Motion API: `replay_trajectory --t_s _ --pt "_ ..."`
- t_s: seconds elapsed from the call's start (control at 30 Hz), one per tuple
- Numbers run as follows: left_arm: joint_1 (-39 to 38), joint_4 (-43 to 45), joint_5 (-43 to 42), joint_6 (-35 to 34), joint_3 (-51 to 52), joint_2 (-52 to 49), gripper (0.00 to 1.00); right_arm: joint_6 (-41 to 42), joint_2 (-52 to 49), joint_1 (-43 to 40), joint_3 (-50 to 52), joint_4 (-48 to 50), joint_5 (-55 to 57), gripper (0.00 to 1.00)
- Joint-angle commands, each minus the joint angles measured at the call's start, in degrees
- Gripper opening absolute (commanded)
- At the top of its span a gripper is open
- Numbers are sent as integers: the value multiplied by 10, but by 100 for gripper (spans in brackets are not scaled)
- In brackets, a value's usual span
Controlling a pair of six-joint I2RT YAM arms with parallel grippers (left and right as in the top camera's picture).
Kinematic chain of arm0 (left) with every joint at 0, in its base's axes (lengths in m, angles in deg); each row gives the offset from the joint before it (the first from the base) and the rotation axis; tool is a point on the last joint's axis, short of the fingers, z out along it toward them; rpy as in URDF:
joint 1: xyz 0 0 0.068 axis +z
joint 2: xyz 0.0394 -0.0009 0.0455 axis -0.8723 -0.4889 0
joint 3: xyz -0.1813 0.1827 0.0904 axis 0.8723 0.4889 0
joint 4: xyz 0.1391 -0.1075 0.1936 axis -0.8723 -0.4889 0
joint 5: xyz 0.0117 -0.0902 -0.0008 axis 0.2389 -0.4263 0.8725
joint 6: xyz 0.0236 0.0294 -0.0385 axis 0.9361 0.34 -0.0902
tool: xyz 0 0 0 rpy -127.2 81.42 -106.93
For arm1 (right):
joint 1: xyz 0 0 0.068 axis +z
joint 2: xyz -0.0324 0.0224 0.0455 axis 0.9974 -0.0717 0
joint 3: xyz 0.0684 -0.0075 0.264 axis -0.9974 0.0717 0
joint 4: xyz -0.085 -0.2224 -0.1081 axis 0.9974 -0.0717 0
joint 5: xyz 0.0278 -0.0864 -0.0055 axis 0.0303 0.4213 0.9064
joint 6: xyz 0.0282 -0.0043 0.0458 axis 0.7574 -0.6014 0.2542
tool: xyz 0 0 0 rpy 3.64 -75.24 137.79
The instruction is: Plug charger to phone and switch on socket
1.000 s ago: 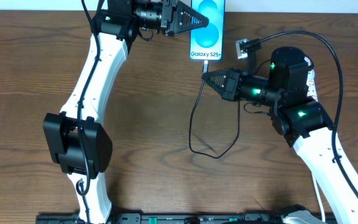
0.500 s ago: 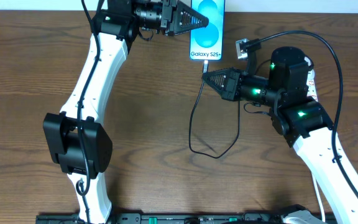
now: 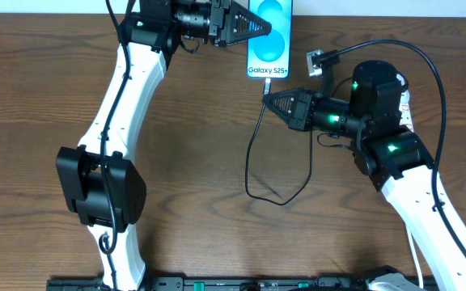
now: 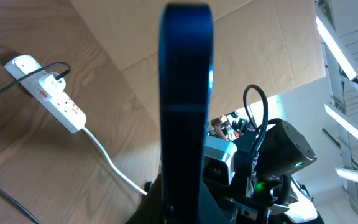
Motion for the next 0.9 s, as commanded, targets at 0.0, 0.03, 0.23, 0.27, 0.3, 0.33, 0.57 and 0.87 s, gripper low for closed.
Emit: replay_trajectory --t_s 0.0,0.03,0.23,0.27,0.3,0.33,0.57,0.87 --pt "1 2 -33 2 -5 18 7 3 -4 9 -17 8 7 2" --pt "1 2 -33 2 -5 18 7 3 -4 9 -17 8 7 2" --pt "1 3 -33 2 -5 18 7 3 -4 9 -17 8 7 2" --pt "1 3 -33 2 -5 18 7 3 -4 9 -17 8 7 2" --pt "1 3 -33 2 -5 18 7 3 -4 9 -17 8 7 2" --pt "1 3 -33 2 -5 18 7 3 -4 9 -17 8 7 1" --pt "1 2 -33 2 -5 18 7 3 -4 8 -18 11 7 1" --pt "1 2 -33 2 -5 18 7 -5 -4 -3 -33 13 7 2"
